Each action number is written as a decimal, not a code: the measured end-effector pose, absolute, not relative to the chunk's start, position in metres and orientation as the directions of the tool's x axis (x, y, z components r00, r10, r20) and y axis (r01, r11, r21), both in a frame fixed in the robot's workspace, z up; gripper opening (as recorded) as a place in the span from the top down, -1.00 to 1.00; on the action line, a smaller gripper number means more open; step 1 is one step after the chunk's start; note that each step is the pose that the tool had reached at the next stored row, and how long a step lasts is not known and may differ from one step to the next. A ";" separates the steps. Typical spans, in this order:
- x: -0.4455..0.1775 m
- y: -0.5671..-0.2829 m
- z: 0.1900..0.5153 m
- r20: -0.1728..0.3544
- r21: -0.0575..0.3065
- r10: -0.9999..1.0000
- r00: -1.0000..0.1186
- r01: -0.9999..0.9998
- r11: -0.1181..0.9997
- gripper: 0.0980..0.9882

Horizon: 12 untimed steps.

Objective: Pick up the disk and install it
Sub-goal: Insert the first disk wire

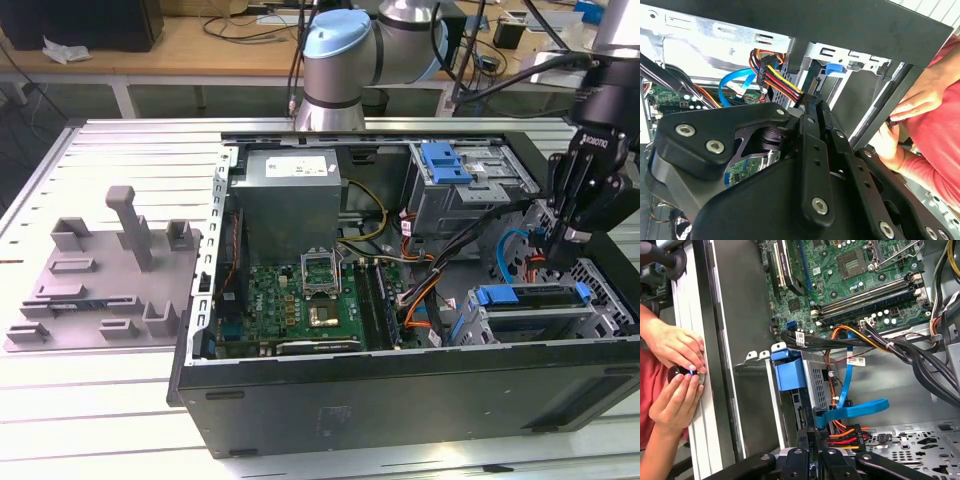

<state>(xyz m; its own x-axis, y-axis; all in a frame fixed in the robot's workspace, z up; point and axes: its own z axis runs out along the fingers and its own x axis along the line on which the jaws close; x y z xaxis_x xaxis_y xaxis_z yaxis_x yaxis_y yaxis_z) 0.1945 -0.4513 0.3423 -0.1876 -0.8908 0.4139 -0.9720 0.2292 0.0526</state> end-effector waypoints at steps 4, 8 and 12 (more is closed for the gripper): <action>0.193 -0.454 0.343 0.396 0.054 -0.899 -0.185 -0.973 0.224 0.84; 0.187 -0.456 0.347 0.390 0.055 -0.903 -0.182 -0.974 0.220 0.84; 0.179 -0.459 0.348 0.388 0.052 -0.904 -0.180 -0.975 0.216 0.84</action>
<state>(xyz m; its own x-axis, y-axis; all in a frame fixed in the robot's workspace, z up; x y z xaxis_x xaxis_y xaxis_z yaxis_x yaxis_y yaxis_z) 0.1793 -0.4586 0.3484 -0.1797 -0.9038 0.3885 -0.9750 0.2161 0.0518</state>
